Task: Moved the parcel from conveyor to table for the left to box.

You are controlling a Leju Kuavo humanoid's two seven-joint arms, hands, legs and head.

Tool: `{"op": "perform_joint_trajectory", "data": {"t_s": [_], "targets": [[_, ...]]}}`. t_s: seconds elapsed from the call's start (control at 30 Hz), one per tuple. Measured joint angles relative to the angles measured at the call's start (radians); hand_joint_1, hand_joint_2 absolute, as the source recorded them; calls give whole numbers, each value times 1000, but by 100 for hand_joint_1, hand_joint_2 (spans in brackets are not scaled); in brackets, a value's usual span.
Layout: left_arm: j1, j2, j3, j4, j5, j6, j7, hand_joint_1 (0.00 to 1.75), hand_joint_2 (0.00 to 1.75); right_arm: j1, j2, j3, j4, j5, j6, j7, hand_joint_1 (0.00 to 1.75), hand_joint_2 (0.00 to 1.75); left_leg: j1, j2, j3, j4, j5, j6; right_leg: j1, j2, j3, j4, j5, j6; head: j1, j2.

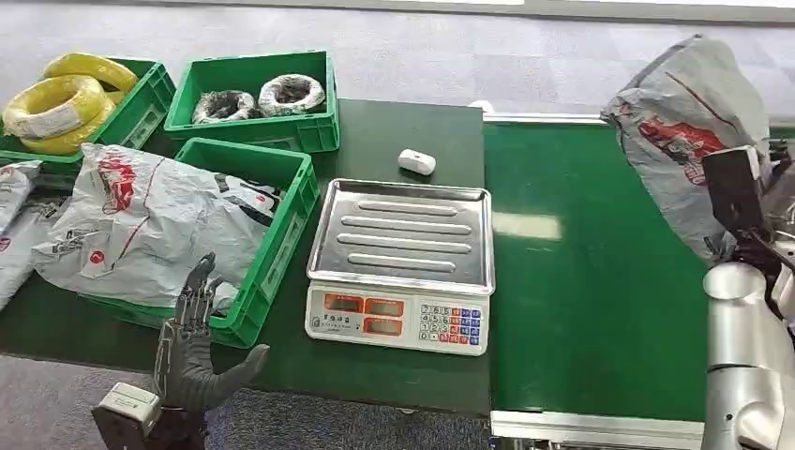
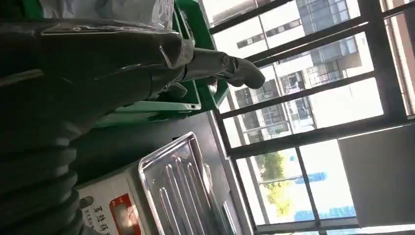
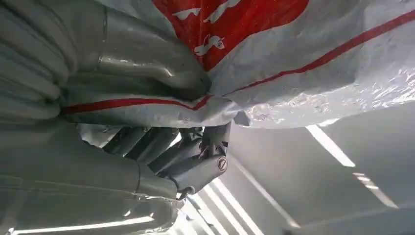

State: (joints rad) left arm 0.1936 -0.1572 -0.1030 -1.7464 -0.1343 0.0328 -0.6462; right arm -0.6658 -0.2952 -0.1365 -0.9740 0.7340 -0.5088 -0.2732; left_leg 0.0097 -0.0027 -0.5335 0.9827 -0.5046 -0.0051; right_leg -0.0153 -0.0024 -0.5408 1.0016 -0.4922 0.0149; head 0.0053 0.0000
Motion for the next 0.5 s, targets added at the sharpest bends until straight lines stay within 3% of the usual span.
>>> {"op": "perform_joint_trajectory", "data": {"t_s": [0.13,0.17,0.3,0.33,0.4,0.5], "targets": [[-11,4,20,-8,12,-3,-17,0,175,-11,76,132,-117,-25,251,15,175,175,1,4,2,0,0,0,2,3,-1,2,0,0,0,0],[-19,6,28,-8,20,-9,-20,0,175,-29,98,170,-125,-17,313,28,175,0,2,4,1,0,0,-1,2,4,-2,2,0,-1,1,0],[-75,15,58,0,38,-45,-15,0,175,-126,200,308,-97,-70,601,28,175,0,2,3,0,0,4,-4,3,2,-3,4,1,-2,0,0],[-92,18,65,5,40,-55,-7,0,175,-161,230,347,-59,-74,661,19,175,175,3,3,0,0,4,-4,3,2,-3,4,1,-3,0,0],[-118,21,78,15,43,-62,3,0,175,-216,276,410,16,-71,739,-4,175,175,3,4,1,0,4,-5,3,3,-3,5,1,-3,1,0],[-131,25,93,30,48,-64,6,0,175,-265,352,498,145,-67,760,-45,175,175,3,3,1,0,4,-5,3,3,-3,5,1,-3,0,0]]}}
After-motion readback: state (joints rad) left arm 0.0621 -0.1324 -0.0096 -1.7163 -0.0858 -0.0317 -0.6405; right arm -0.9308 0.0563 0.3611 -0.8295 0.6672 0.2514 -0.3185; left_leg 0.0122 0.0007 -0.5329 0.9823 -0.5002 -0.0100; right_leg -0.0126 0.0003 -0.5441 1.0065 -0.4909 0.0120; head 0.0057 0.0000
